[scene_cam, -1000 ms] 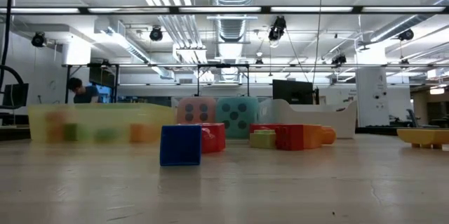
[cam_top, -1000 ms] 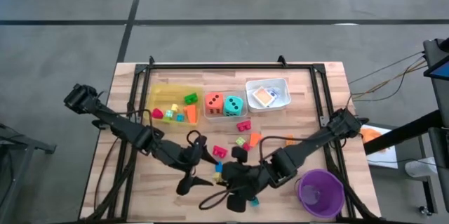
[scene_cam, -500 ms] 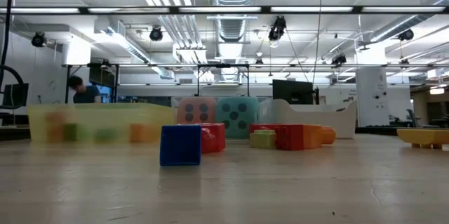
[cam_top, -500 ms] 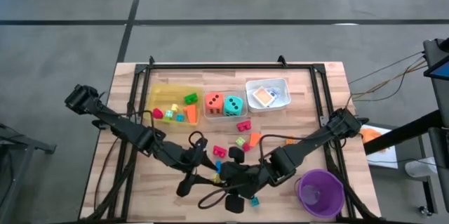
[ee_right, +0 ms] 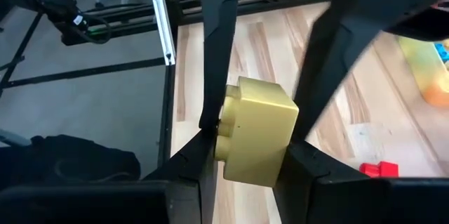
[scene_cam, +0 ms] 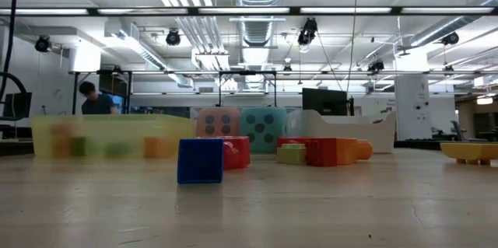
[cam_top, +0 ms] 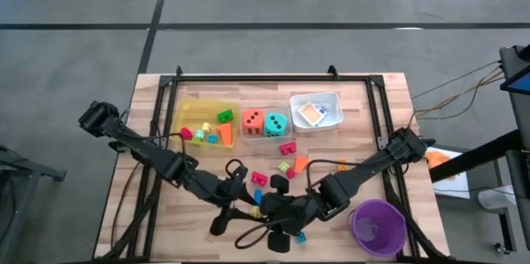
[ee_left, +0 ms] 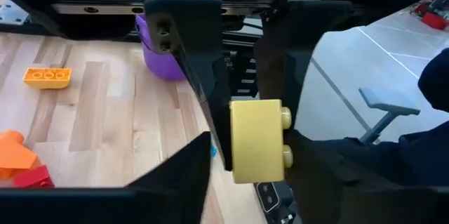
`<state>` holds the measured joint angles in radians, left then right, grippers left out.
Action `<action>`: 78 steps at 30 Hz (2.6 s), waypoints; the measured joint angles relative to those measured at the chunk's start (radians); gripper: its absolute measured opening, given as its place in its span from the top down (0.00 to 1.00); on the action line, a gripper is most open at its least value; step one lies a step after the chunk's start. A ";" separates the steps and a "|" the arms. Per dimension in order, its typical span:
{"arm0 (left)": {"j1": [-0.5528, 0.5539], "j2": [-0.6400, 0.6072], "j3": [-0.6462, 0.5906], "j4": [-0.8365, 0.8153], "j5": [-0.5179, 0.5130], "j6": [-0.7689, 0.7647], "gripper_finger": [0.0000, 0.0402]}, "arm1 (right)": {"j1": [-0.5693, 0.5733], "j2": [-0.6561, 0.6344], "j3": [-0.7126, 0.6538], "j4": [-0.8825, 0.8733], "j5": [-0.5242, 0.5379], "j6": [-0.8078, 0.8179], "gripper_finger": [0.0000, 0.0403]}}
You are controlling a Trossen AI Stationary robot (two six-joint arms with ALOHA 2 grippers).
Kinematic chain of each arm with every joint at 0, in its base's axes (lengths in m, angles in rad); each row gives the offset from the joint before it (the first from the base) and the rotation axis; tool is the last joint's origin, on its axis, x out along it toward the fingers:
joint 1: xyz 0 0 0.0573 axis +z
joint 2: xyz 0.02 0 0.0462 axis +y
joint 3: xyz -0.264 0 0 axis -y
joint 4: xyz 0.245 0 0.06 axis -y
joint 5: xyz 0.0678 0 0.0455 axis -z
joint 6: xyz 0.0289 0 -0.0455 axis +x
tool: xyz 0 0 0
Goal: Pick & Place Toys
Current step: Put the yellow game piece into the yellow bin
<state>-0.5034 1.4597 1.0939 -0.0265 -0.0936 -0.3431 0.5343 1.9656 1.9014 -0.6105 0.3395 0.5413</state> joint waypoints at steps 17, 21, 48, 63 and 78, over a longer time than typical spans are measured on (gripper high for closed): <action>0.001 -0.002 0.001 -0.038 -0.003 -0.067 0.80 | -0.009 0.000 -0.002 -0.016 -0.011 0.029 0.73; 0.002 -0.003 0.001 -0.051 -0.002 -0.076 0.80 | -0.008 0.007 -0.002 -0.011 0.031 -0.017 0.58; 0.051 -0.177 -0.001 -0.563 -0.123 -0.339 0.80 | -0.015 0.033 -0.048 -0.117 0.084 0.200 0.09; 0.526 -0.194 -0.005 -1.040 -0.161 -0.378 0.80 | -0.011 0.033 -0.276 -0.118 0.083 0.325 0.09; 0.894 -0.102 -0.031 -1.048 -0.037 -0.161 0.80 | -0.022 0.016 -0.333 -0.120 0.231 0.263 0.09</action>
<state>0.3902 1.3578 1.0633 -1.0747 -0.1307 -0.5046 0.5127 1.9811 1.5681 -0.7309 0.5709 0.8040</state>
